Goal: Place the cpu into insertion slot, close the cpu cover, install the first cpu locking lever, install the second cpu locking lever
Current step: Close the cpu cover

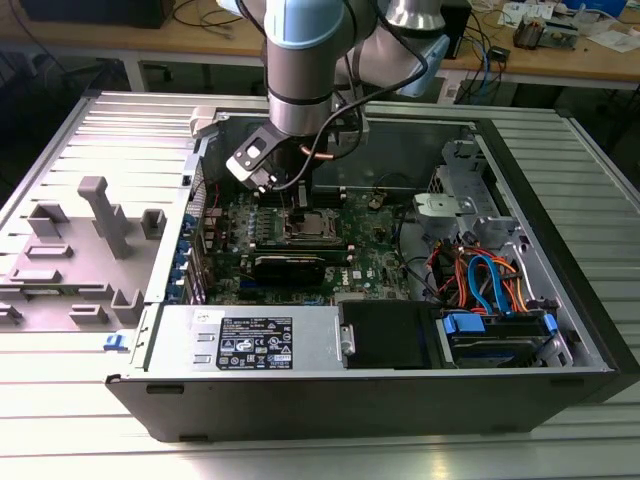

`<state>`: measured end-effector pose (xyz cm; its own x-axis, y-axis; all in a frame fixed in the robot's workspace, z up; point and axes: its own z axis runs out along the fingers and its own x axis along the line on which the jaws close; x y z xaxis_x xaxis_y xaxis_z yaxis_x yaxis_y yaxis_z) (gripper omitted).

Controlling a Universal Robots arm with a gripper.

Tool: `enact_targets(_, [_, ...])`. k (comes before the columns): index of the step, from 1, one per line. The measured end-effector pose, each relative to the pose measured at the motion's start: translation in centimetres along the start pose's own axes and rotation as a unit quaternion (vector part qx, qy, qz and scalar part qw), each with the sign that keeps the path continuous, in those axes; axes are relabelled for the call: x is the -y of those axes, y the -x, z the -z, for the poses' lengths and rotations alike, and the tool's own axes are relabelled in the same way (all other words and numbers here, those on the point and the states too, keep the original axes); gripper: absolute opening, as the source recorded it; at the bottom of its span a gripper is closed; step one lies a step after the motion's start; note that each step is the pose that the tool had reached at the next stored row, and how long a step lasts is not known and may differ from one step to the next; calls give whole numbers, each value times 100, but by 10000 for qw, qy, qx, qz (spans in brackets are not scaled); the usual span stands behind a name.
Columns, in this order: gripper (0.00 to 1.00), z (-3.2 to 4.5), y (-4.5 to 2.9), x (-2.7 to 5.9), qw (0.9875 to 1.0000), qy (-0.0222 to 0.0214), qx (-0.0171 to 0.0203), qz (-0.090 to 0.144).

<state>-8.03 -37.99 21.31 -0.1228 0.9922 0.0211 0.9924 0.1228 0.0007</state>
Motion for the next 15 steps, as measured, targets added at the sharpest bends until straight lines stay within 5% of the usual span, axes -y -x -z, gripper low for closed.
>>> enact_targets(15, [11, -64, 0, 16, 10000, -2, 0, 16])
